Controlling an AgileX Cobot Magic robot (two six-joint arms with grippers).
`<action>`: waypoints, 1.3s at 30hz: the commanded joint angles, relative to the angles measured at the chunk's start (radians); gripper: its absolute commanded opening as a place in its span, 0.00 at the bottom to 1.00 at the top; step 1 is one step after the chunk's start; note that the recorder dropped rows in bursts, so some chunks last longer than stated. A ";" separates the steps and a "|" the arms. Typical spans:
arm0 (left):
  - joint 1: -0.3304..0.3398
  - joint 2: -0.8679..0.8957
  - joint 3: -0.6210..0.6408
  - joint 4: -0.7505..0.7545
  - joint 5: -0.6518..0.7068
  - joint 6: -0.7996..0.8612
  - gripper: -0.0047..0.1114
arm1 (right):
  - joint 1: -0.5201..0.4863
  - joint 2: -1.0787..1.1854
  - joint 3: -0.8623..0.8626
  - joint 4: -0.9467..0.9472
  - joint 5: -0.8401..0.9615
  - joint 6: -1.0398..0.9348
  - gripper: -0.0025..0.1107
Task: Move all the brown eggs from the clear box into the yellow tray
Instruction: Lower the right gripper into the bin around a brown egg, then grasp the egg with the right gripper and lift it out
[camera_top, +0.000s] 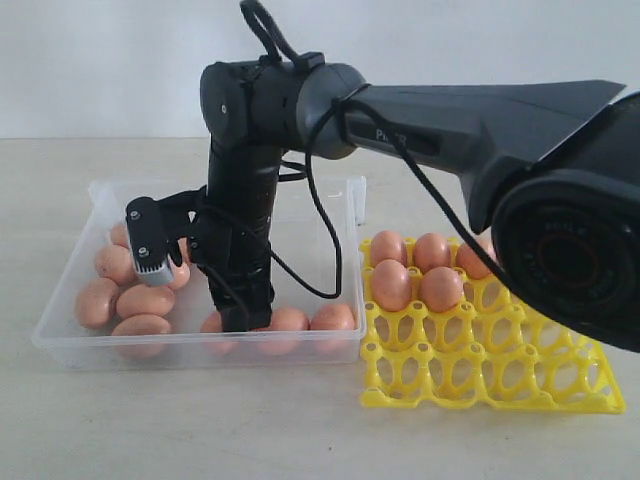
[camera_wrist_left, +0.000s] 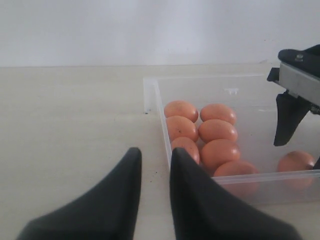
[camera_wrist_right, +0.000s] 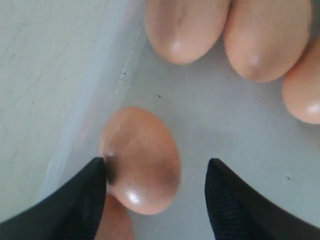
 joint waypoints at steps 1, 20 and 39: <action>-0.003 -0.002 -0.003 -0.006 -0.001 -0.010 0.23 | -0.003 0.024 -0.002 0.007 -0.004 -0.008 0.52; -0.003 -0.002 -0.003 -0.006 -0.001 -0.010 0.23 | -0.003 0.038 -0.002 0.029 -0.104 0.466 0.02; -0.003 -0.002 -0.003 -0.006 -0.001 -0.010 0.23 | 0.074 -0.265 0.217 0.047 -0.888 1.246 0.02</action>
